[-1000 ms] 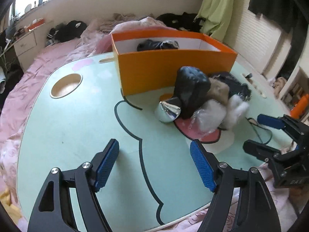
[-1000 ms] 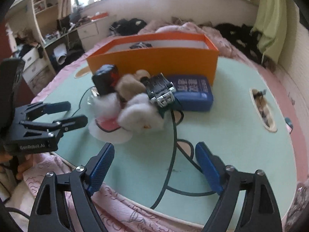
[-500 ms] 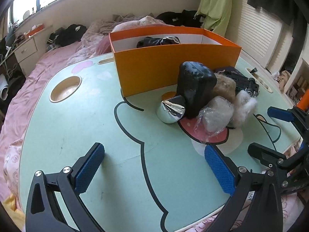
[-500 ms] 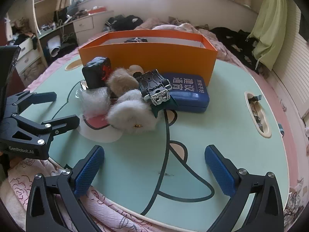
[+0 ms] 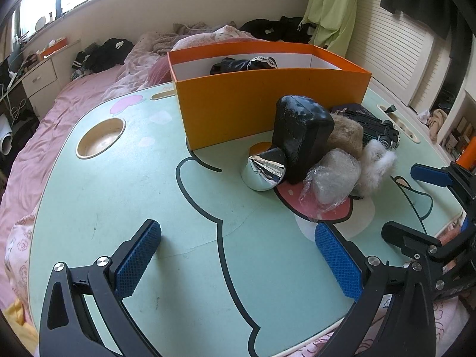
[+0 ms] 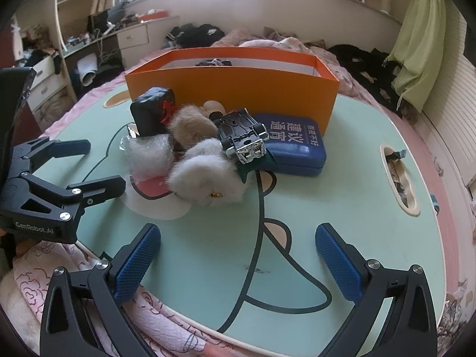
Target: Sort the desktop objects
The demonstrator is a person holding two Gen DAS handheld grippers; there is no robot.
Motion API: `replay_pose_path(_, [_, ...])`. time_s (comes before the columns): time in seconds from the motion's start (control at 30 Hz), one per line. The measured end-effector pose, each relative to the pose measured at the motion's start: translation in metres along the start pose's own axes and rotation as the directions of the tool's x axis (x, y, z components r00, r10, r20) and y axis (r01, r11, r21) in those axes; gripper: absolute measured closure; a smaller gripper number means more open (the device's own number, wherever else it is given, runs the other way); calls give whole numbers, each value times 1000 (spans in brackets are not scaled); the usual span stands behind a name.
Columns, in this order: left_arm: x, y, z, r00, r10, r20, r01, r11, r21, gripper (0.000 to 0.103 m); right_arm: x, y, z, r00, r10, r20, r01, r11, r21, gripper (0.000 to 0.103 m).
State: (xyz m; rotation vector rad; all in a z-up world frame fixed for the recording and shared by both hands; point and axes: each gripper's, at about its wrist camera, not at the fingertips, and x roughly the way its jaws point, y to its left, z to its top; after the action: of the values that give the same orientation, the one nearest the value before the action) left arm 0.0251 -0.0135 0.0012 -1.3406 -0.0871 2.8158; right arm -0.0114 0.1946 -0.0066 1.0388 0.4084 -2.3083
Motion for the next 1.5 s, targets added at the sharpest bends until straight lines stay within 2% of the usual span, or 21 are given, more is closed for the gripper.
replay_pose_path(1.0, [-1,3,-1,1000,0,3,0,1000,2,0,-2,-2,-1,999,7,44,-7,1000,-8,0])
replay_pose_path(1.17, [-22,4,3,995,-41,96,41,999,9,0,-3,-3,-1,999,12,50,-12,1000,-6,0])
replay_pose_path(1.33, [-34,6,25,981,-100,165,102,995,0,1,-3,-3,-1,999,17,51,-16,1000,-8,0])
replay_pose_path(1.43, [-29,3,38,979,-106,175,109,994,-6,16,-3,-2,-1,998,17,52,-17,1000,-8,0])
replay_pose_path(1.5, [-26,-3,46,975,-127,181,130,991,-5,17,-2,-2,-1,998,18,52,-17,1000,-9,0])
